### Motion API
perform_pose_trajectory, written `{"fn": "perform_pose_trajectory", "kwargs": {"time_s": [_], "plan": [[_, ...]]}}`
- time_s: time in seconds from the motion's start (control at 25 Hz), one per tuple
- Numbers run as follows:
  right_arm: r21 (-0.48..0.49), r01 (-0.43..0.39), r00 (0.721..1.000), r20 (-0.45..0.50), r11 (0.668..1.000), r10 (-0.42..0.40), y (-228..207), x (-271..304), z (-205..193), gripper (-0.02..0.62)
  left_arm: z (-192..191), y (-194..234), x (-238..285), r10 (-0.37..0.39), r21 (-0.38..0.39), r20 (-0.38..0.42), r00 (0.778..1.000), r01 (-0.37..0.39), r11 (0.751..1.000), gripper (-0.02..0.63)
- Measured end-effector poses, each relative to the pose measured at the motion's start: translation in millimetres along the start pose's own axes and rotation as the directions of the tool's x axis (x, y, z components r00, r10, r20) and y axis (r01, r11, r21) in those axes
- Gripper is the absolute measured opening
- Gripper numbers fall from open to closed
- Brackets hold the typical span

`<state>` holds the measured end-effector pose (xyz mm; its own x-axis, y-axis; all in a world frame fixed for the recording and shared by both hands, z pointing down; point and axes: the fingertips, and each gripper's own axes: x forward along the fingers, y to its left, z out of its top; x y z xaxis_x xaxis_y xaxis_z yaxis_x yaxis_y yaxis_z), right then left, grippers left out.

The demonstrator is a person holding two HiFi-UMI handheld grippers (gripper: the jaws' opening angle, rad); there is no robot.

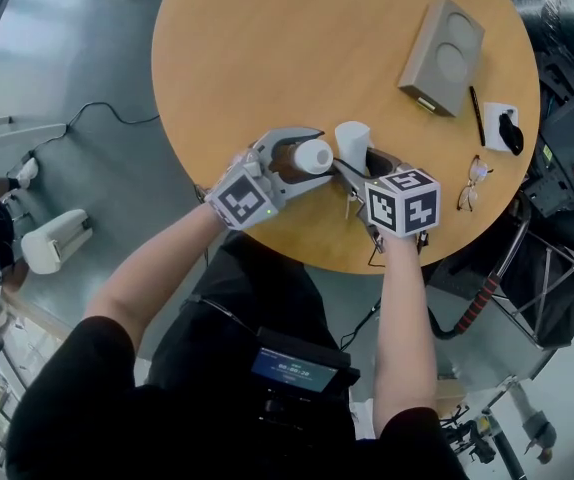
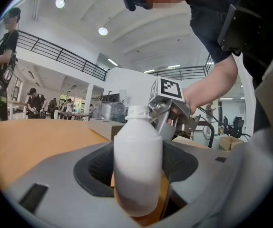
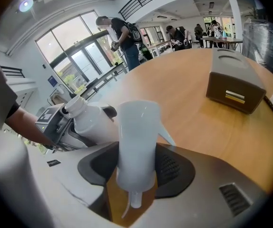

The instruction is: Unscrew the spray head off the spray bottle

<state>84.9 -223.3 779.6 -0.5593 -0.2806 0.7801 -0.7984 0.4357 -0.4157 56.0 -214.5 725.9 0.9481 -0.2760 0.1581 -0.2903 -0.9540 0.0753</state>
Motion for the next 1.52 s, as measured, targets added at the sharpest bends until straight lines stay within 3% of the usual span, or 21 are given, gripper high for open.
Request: {"fn": "perform_pose_trajectory", "kwargs": {"time_s": [0.84,1.52], "plan": [[-0.050,0.009,0.999,-0.043,0.999,-0.011,22,16,-4,0.244,-10,-1,-26,0.074,-0.047,-0.065,0.995,-0.077,0.996,0.325],[-0.081,0.018,1.000,0.007,0.997,-0.017,52,-35,17,0.265,43,-8,-51,0.101,-0.042,-0.037,0.994,-0.102,0.994,0.357]]}}
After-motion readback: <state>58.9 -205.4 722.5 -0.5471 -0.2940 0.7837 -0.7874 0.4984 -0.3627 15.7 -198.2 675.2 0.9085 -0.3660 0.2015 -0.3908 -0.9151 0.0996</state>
